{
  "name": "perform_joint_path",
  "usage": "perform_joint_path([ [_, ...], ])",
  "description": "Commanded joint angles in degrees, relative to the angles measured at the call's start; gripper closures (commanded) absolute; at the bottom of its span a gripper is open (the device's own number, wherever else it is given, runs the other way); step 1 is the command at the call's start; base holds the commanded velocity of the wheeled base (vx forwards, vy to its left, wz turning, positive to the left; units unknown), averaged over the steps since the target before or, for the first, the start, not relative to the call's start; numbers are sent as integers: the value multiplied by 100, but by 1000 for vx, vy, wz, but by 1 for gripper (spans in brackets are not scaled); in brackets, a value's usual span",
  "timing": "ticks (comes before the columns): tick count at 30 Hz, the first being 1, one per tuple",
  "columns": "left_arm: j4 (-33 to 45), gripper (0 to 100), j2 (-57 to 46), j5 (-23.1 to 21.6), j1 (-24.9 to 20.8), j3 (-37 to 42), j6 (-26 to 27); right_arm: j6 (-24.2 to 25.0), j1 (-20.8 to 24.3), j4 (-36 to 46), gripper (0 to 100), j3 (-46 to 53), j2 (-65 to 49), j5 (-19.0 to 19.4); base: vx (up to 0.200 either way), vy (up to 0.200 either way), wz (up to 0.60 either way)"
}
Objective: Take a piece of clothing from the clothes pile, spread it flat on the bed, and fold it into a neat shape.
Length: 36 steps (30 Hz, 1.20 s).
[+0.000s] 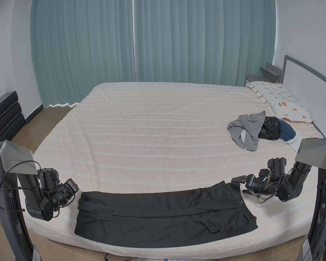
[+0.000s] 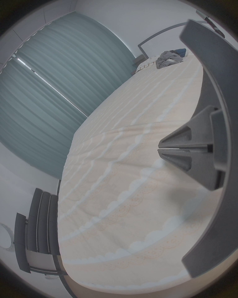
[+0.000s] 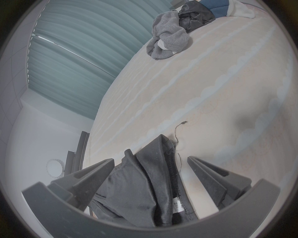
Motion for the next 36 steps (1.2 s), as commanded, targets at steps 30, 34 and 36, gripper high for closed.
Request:
perform_joint_path([
  [30,2,100,-41,-129,5,-7,-290,437,2,-81,100,-499,279,-383,0,0,0],
  [34,2,100,-50,-288,5,37,-299,429,11,-72,0,-455,279,-374,0,0,0],
  [36,2,100,-50,-296,5,37,-299,429,11,-107,0,-438,261,-383,0,0,0],
])
